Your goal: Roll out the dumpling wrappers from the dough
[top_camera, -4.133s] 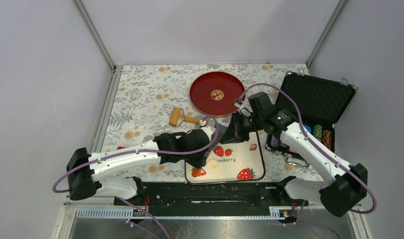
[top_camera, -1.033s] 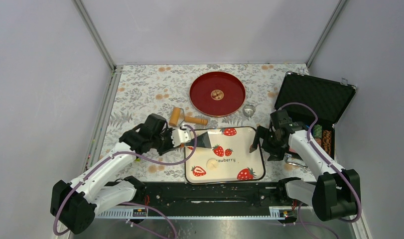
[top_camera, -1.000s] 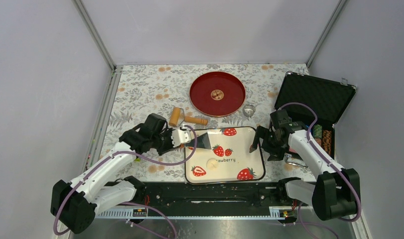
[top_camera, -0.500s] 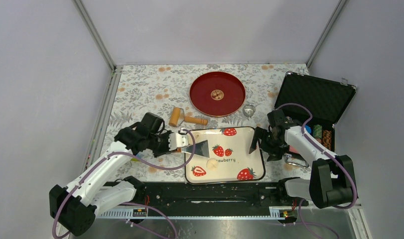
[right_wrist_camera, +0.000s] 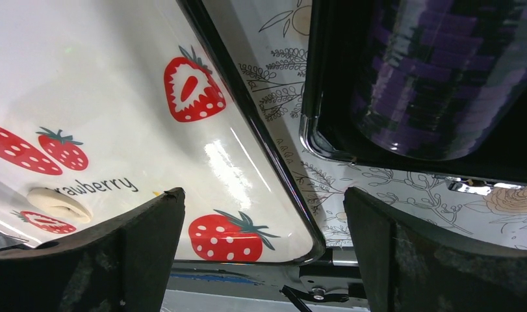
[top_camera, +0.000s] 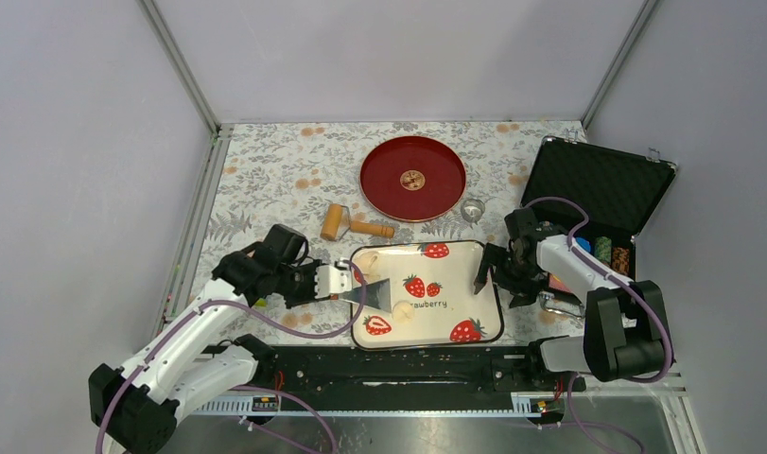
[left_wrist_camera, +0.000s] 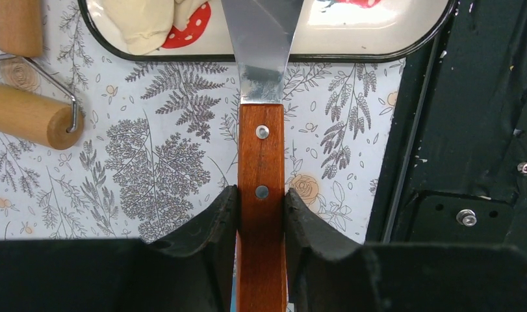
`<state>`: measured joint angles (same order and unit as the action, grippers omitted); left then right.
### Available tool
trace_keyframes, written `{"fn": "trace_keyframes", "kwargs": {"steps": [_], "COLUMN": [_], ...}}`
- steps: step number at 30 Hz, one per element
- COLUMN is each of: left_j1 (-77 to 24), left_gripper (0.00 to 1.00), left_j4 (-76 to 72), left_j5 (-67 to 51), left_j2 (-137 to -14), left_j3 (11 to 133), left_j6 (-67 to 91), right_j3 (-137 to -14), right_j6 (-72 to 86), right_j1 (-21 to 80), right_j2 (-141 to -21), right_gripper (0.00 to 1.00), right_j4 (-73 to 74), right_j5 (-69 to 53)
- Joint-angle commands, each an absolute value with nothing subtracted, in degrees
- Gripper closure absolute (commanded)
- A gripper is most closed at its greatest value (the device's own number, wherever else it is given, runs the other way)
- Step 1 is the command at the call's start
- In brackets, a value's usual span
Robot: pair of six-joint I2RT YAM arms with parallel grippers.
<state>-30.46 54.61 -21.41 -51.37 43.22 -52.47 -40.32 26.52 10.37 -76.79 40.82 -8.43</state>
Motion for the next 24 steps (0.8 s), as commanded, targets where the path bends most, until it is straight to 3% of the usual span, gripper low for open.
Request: {"fn": "trace_keyframes", "kwargs": {"steps": [1,24], "left_j1": [-30.3,-33.6], "left_gripper": [1.00,1.00], "left_j4": [54.5,54.6], "left_j5": [-22.7,-20.9], "left_j2": [-51.3,-60.0], "left_j3": [42.8,43.3], "left_j6": [-56.0,-57.1], "right_j3": [-42.4,-43.1], "right_j6": [25.6,24.1], "right_j1": [10.0,10.1], "right_j2": [-77.8,-81.3], "right_gripper": [0.01,0.00], "right_j4": [40.2,39.2], "right_j5": [-8.1,-12.2]}}
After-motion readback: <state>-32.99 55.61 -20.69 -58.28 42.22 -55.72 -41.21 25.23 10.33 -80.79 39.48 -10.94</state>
